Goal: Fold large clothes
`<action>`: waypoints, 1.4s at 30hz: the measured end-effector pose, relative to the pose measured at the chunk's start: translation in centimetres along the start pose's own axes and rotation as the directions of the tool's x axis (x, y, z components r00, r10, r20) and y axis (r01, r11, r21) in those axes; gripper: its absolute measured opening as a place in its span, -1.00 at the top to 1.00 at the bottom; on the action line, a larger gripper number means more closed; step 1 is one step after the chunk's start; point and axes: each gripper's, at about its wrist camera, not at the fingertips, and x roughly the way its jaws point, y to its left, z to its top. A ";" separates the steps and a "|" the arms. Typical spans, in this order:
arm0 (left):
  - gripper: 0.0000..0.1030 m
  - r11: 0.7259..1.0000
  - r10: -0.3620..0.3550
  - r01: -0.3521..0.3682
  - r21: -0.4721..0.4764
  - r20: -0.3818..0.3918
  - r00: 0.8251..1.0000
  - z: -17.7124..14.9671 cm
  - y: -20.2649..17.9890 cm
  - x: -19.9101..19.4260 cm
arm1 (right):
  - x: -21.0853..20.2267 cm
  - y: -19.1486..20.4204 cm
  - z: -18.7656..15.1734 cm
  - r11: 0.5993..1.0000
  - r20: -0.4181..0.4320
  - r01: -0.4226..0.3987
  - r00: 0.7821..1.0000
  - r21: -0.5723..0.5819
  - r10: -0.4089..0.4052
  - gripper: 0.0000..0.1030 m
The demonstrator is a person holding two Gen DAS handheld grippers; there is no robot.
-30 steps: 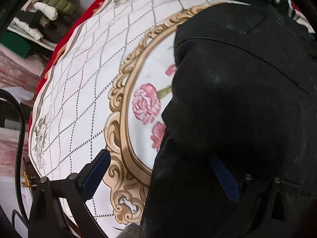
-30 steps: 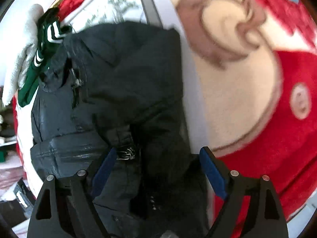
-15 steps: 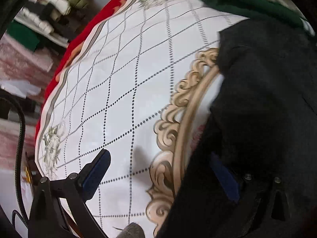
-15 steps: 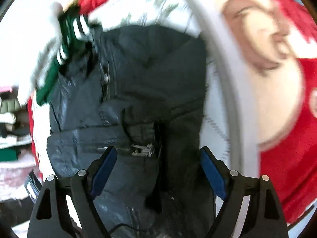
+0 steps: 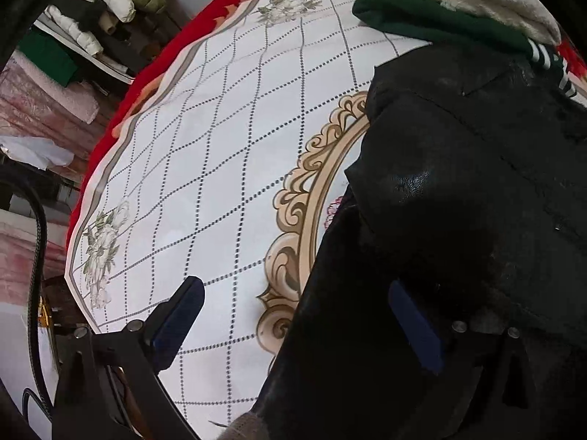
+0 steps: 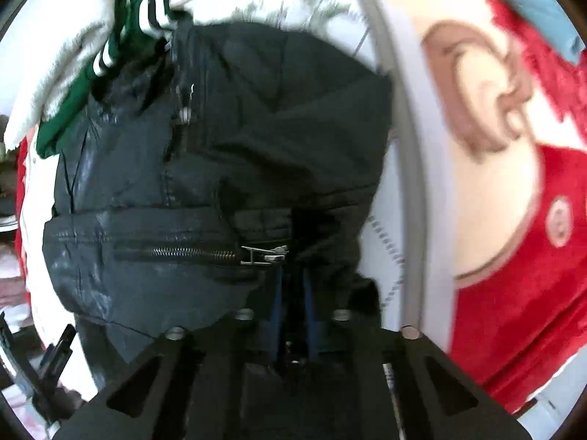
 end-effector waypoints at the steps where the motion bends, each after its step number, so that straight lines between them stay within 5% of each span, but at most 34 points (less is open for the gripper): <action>1: -1.00 1.000 0.001 -0.001 -0.005 0.003 1.000 -0.1 0.3 -0.4 | -1.2 -0.3 -0.1 1.000 0.038 -0.006 0.999 0.006 0.006 0.95; 8: -1.00 1.000 -0.009 0.009 -0.017 -0.005 1.000 0.5 0.6 -0.9 | -5.4 -1.8 -0.5 0.997 0.160 -0.056 0.986 0.061 0.046 0.96; 13: -1.00 1.000 -0.020 0.020 -0.011 0.017 1.000 1.9 -0.1 -1.4 | -2.8 -4.3 0.0 0.984 -0.004 -0.095 0.995 0.150 0.097 0.91; 16: -1.00 0.999 -0.032 0.032 -0.007 0.038 0.999 2.3 -0.5 -2.0 | -3.9 -6.5 -0.6 0.953 0.003 -0.188 0.981 0.240 0.193 0.88; 19: -1.00 0.999 -0.036 0.036 0.005 0.048 0.998 2.4 -1.0 -2.1 | -4.9 -7.1 -0.9 0.918 0.035 -0.298 0.954 0.260 0.299 0.70; 23: -1.00 0.999 -0.045 0.045 0.015 0.036 0.998 2.7 -1.8 -1.7 | -2.0 -5.2 0.2 0.925 -0.004 -0.326 0.943 0.194 0.333 -0.29; 24: -1.00 0.999 -0.044 0.043 0.019 0.040 0.998 2.8 -1.9 -1.8 | -0.4 -4.5 0.5 0.938 -0.040 -0.299 0.950 0.177 0.311 -0.30; 27: -1.00 0.999 -0.035 0.033 0.036 0.063 0.997 3.0 -2.3 -2.2 | 2.6 -2.5 1.1 0.976 -0.096 -0.186 0.976 0.113 0.197 -0.21; 30: -1.00 0.999 -0.036 0.033 0.041 0.070 0.997 3.2 -2.5 -2.4 | 2.2 -1.5 1.0 0.994 -0.061 -0.078 0.995 0.082 0.083 0.37; 37: -1.00 0.998 -0.055 0.051 0.045 0.094 0.994 3.7 -2.2 -3.6 | -4.5 -0.2 -1.1 0.990 0.104 -0.121 0.988 0.067 0.113 0.50; 39: -1.00 0.998 -0.059 0.054 0.045 0.104 0.993 4.0 -2.1 -3.9 | -6.5 0.4 -1.1 0.989 0.142 -0.139 0.981 0.048 0.131 0.87; 42: -1.00 0.998 -0.053 0.049 0.046 0.104 0.993 4.6 -2.2 -3.6 | -7.7 0.2 -0.7 0.987 0.155 -0.152 0.978 0.054 0.142 0.87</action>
